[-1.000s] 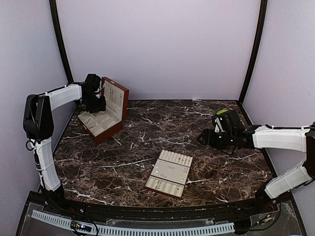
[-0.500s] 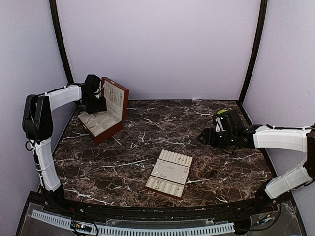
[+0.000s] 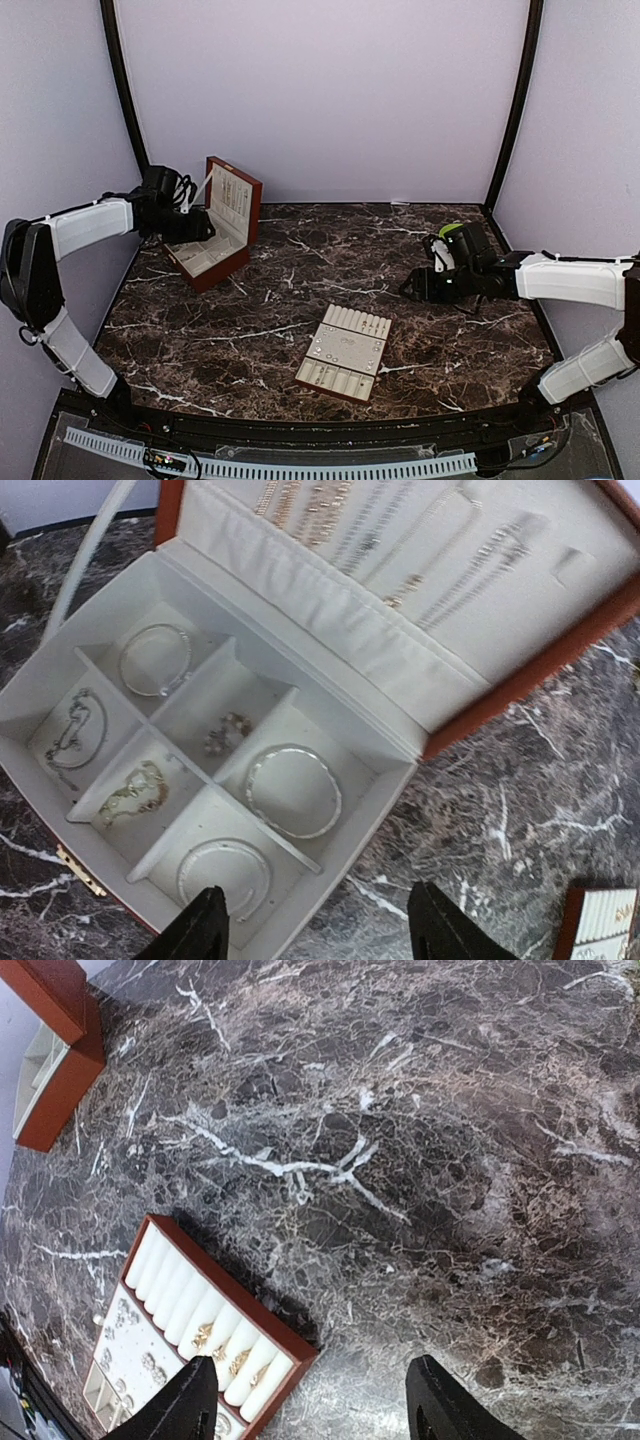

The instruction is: Organize the mixed jewelry

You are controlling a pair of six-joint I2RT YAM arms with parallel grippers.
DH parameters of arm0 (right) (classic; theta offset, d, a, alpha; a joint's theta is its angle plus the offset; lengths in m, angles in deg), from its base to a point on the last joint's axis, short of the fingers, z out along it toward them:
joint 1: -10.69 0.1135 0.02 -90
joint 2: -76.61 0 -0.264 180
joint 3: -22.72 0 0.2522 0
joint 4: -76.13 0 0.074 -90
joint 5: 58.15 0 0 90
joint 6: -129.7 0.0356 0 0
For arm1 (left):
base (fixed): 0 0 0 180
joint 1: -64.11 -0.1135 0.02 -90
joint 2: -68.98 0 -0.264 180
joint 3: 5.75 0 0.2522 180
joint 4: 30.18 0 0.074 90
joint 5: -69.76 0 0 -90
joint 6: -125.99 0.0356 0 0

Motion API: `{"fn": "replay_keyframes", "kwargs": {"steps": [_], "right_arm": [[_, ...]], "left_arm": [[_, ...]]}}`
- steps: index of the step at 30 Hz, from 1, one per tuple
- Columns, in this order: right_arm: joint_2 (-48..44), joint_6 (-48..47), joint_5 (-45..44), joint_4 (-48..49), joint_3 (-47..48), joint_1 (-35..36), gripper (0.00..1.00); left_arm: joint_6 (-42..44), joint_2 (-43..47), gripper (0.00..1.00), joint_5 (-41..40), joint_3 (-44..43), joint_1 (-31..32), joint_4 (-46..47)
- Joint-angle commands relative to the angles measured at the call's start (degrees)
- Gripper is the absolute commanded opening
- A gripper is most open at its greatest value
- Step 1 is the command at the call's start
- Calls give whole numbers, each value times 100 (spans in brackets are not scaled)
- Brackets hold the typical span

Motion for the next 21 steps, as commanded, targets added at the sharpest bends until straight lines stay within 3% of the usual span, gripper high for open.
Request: {"fn": "replay_keyframes", "kwargs": {"steps": [1, 4, 13, 21], "right_arm": [[-197, -424, 223, -312, 56, -27, 65], [-265, -348, 265, -257, -18, -31, 65], [-435, -58, 459, -24, -190, 6, 64], [-700, 132, 417, -31, -366, 36, 64]], "left_arm": [[616, 584, 64, 1059, 633, 15, 436], [920, 665, 64, 967, 824, 152, 69], [1540, 379, 59, -705, 901, 585, -339], [1719, 194, 59, -885, 854, 585, -18]]}}
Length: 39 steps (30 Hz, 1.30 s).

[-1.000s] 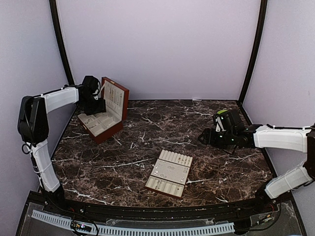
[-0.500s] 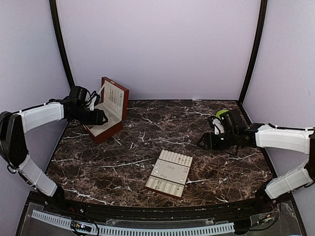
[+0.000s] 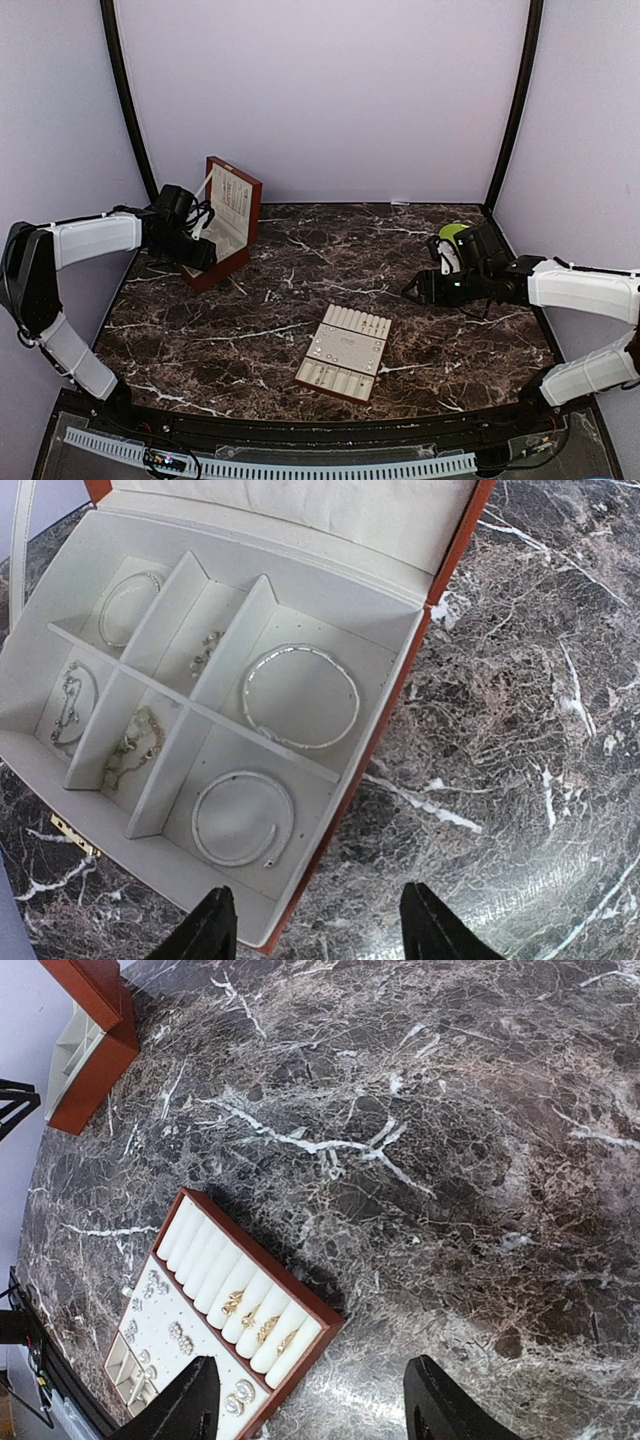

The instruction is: Organize the mixed jewelry

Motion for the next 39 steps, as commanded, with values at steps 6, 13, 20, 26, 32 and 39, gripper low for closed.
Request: {"fn": "replay_keyframes", "kwargs": {"steps": [6, 13, 20, 26, 32, 39], "right_arm": [[-283, 276, 52, 159, -238, 62, 64], [-411, 359, -2, 199, -368, 70, 64], [-465, 414, -13, 224, -452, 80, 64], [-632, 471, -60, 151, -549, 80, 64], [-722, 429, 65, 58, -632, 123, 65], [-627, 207, -48, -247, -495, 387, 64]], "left_arm": [[236, -626, 50, -83, -212, -4, -34], [45, -829, 42, 395, -297, 22, -183], [-428, -745, 39, 1051, -231, 602, -105], [-1048, -736, 38, 1277, -204, 1252, 208], [-1542, -1121, 39, 1453, -435, 2012, 648], [-1953, -1075, 40, 1134, -524, 2396, 914]]}}
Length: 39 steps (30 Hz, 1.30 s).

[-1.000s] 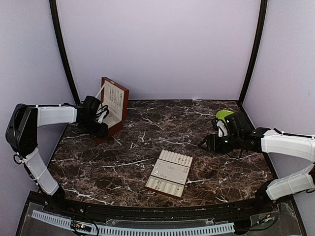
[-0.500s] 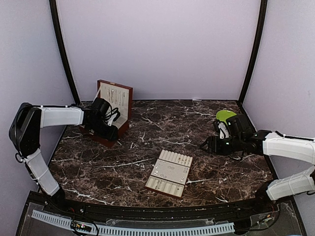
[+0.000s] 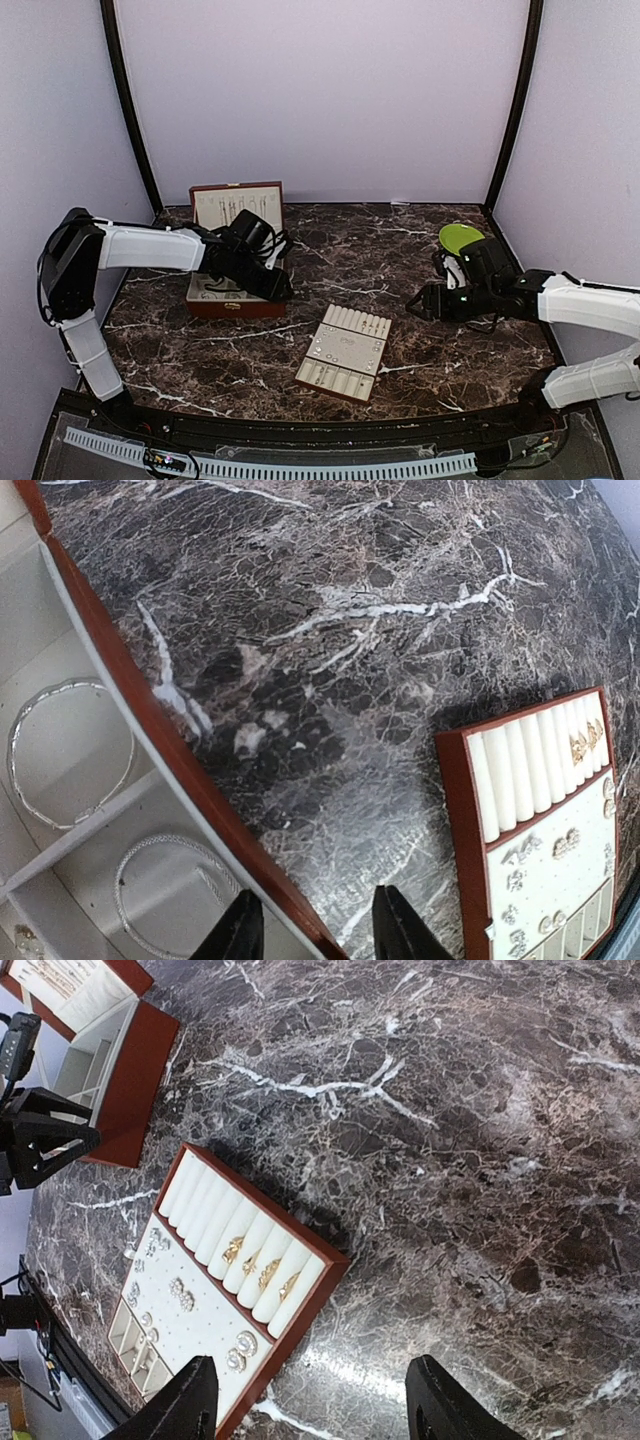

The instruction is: Organize the mixed jewelry

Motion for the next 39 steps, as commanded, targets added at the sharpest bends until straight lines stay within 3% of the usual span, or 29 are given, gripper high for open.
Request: {"fn": "replay_keyframes", "kwargs": {"steps": [1, 7, 16, 27, 39], "right_arm": [[77, -265, -57, -149, 130, 194, 63], [870, -1280, -87, -558, 862, 241, 51], [2555, -2563, 472, -764, 2307, 239, 36], [4003, -3466, 485, -1242, 3333, 453, 25], [4176, -3498, 439, -1059, 3407, 605, 23]], "left_arm": [[-410, 290, 41, -94, -31, 167, 192], [-806, 1375, 51, -632, 662, 205, 466], [-1461, 2762, 53, -1166, 1776, 200, 664], [-1855, 3232, 52, -1196, 1978, 94, 481], [-1907, 3460, 52, -698, 2196, -412, 505]]}}
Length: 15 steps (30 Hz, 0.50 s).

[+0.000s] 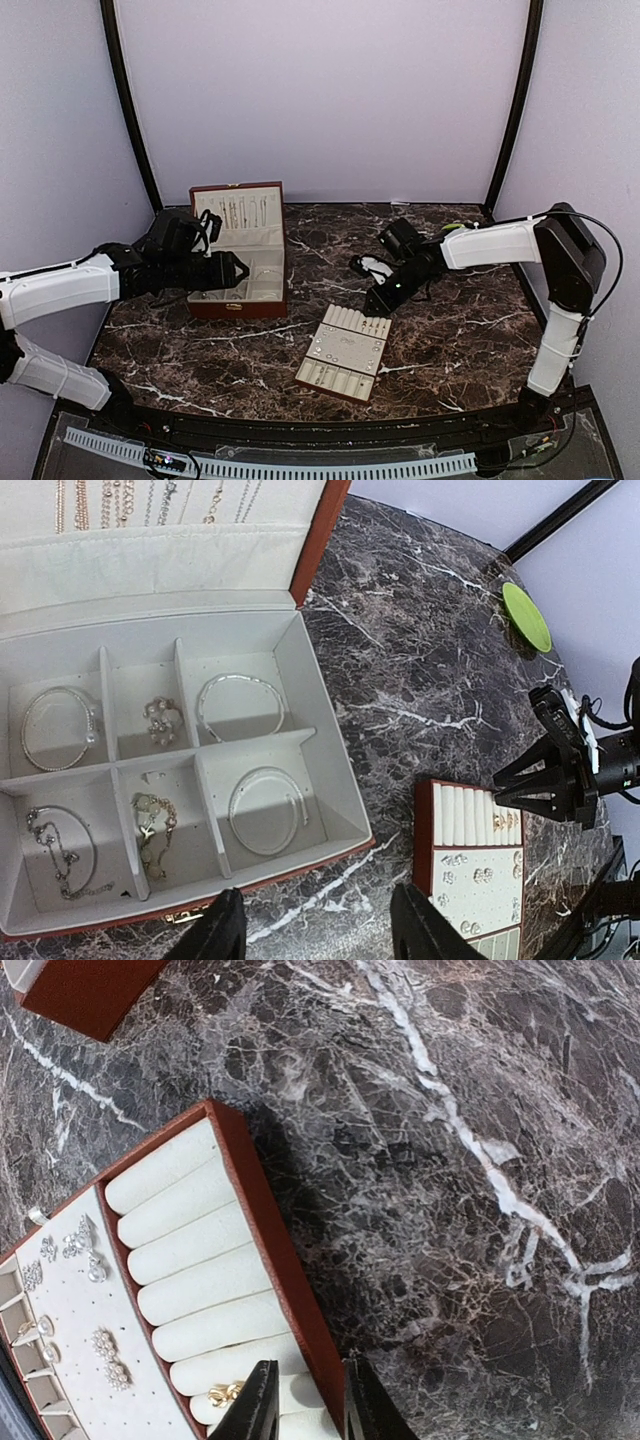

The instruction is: Organize the mixed jewelry

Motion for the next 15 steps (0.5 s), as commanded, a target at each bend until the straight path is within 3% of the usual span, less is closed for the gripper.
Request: {"fn": "replay_keyframes", "kwargs": {"steps": [1, 15], "right_arm": [[100, -97, -86, 95, 162, 90, 22], [112, -329, -774, 113, -27, 223, 6]], "left_arm": [[-74, 233, 52, 201, 186, -113, -9], [-93, 474, 51, 193, 351, -230, -45]]}}
